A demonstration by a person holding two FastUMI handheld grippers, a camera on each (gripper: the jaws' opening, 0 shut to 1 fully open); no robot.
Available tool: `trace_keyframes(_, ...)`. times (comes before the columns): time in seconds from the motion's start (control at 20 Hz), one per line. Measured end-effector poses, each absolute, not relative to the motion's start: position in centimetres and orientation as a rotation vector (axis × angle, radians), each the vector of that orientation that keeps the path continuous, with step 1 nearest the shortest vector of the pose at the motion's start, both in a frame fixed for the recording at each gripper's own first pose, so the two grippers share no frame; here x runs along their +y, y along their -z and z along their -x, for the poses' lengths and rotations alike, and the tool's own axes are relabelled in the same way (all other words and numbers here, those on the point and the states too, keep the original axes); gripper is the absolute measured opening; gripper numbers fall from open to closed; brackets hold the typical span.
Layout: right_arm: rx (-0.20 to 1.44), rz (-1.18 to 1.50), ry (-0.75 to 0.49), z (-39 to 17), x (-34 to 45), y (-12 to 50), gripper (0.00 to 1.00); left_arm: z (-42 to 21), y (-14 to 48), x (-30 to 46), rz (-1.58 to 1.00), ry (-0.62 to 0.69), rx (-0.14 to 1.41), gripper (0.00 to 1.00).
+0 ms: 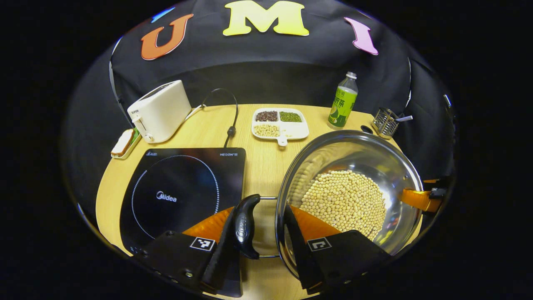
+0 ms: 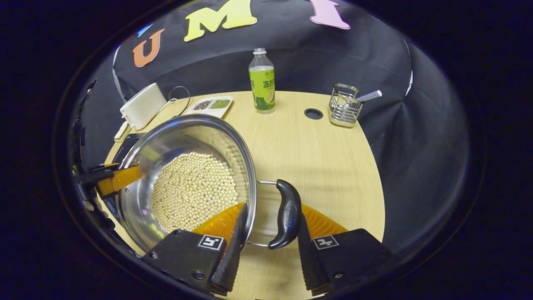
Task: First push the handle of the pot to place it horizontally, then grasp the pot with both hands and set it on the induction cooktop.
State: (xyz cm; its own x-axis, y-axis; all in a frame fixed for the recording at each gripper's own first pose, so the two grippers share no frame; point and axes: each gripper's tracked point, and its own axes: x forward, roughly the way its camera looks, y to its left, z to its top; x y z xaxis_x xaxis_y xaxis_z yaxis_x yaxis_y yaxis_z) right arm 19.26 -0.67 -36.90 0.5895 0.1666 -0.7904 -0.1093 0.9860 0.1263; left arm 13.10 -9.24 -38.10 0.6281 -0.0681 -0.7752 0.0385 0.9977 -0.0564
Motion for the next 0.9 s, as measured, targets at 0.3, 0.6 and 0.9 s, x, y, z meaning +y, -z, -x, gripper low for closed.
trace_keyframes(0.3,0.913,-0.071,-0.177,-18.3,3.7,34.8,0.62,-12.1,36.4,-4.8,0.037,0.04,0.88,0.65)
trace_keyframes(0.6,0.908,-0.062,-0.206,-17.9,9.5,33.6,0.62,-11.6,35.5,0.6,0.043,0.008,0.874,0.65)
trace_keyframes(0.9,0.907,-0.058,-0.235,-17.9,15.6,33.1,0.62,-11.0,35.4,6.6,0.04,-0.035,0.874,0.65)
